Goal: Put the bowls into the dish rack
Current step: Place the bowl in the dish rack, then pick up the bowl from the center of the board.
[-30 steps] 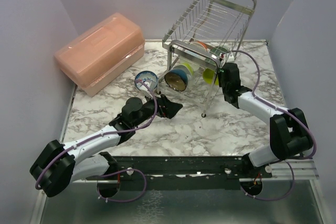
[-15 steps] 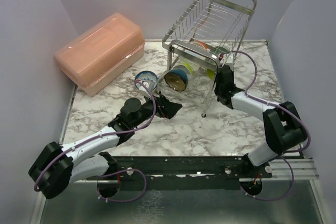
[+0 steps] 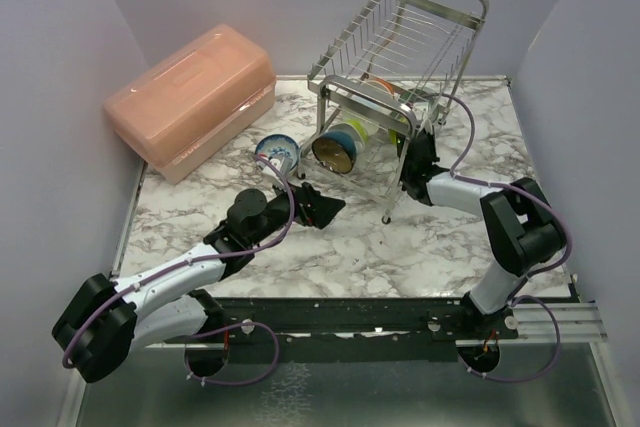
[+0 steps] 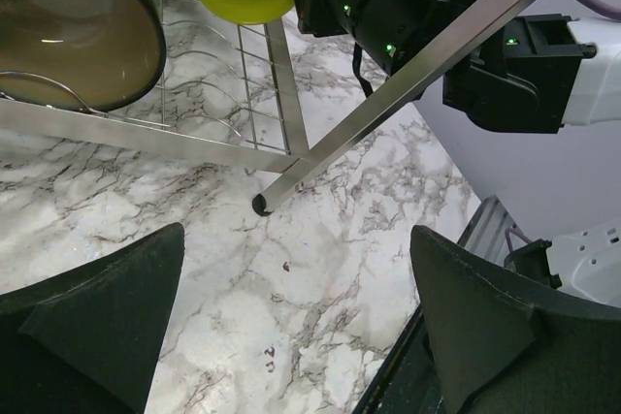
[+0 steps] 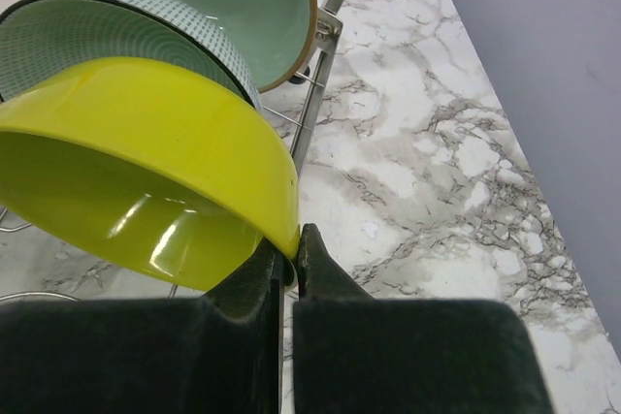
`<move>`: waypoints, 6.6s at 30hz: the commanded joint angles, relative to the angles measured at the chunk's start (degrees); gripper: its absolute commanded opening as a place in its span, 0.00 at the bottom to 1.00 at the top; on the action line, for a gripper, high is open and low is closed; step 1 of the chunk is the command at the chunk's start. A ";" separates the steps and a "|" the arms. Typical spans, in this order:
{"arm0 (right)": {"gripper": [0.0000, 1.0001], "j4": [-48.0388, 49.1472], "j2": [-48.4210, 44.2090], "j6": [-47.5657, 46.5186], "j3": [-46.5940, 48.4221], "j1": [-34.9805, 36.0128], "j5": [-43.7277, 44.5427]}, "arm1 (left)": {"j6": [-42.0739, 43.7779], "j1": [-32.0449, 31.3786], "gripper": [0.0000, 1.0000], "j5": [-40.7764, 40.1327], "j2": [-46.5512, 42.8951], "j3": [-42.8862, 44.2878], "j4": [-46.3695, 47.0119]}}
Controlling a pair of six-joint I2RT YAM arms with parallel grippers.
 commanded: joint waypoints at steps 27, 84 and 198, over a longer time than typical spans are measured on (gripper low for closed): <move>0.09 -11.42 3.91 4.72 5.03 2.17 -8.90 | -0.07 0.28 0.98 -2.08 -2.29 -1.70 -0.07; 1.00 -14.33 -18.95 27.54 -13.01 -3.01 -21.80 | -0.78 5.05 0.99 -9.67 -3.29 1.51 -16.96; 1.00 -41.74 -61.33 40.12 -22.05 -13.43 -74.86 | 2.16 18.46 0.00 6.63 -10.68 -3.37 -4.25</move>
